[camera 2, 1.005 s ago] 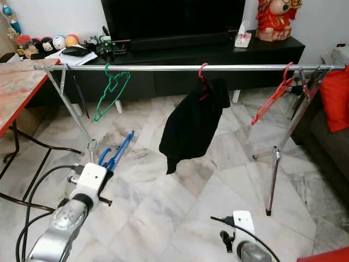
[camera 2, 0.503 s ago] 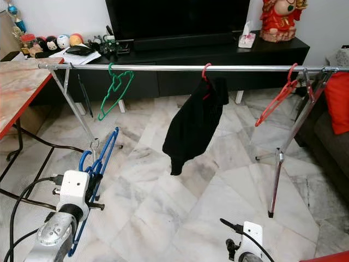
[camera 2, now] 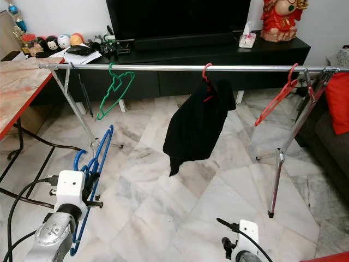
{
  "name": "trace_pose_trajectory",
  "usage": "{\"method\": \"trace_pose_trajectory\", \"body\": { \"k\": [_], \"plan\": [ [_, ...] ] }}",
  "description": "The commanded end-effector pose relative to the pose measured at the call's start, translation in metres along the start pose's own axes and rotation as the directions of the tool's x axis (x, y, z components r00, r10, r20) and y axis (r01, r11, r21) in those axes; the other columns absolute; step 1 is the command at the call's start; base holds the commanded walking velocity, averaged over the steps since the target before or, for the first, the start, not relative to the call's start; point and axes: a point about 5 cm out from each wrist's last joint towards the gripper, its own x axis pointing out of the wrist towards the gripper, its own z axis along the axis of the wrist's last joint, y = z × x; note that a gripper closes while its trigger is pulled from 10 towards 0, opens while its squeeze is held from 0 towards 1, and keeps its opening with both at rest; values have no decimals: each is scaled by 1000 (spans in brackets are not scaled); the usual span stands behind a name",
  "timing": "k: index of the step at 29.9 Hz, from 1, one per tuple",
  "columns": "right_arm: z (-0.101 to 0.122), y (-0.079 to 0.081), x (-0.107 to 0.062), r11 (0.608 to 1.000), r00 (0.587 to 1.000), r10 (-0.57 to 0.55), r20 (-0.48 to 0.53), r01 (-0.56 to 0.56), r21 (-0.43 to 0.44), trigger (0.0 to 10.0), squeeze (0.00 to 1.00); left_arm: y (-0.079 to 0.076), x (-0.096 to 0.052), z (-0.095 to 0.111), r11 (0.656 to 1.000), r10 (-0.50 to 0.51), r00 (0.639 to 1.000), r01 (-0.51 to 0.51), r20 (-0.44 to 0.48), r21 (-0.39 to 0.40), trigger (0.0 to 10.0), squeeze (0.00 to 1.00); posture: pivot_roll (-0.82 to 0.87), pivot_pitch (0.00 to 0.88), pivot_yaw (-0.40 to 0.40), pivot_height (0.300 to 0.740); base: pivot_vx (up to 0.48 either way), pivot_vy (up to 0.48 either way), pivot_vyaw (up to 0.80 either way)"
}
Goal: Hang hanger
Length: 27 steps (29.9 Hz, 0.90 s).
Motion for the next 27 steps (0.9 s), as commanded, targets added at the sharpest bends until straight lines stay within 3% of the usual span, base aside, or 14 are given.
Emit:
{"method": "trace_pose_trajectory", "body": {
  "k": [1,9,13,27],
  "plan": [
    [-2,1,0,1000,1000,6,0,-6,-6,10000,0,0,1,4,1000,8,1000,-8,23,-14,10000,0,-80,0,62,740,0,307,0],
    [-2,2,0,1000,1000,13,-1,-13,-18,10000,0,-2,3,6,999,-51,998,50,26,22,10000,0,-83,0,66,740,0,309,0],
    [-4,4,0,998,1000,22,-14,-23,-51,10000,0,-2,5,8,999,-51,998,50,37,11,10000,0,-86,0,73,740,0,291,0],
    [-6,5,0,999,1000,19,-12,-20,-50,10000,0,-8,8,10,997,-76,996,76,44,6,10000,0,-92,0,78,740,0,304,0]
  ]
}}
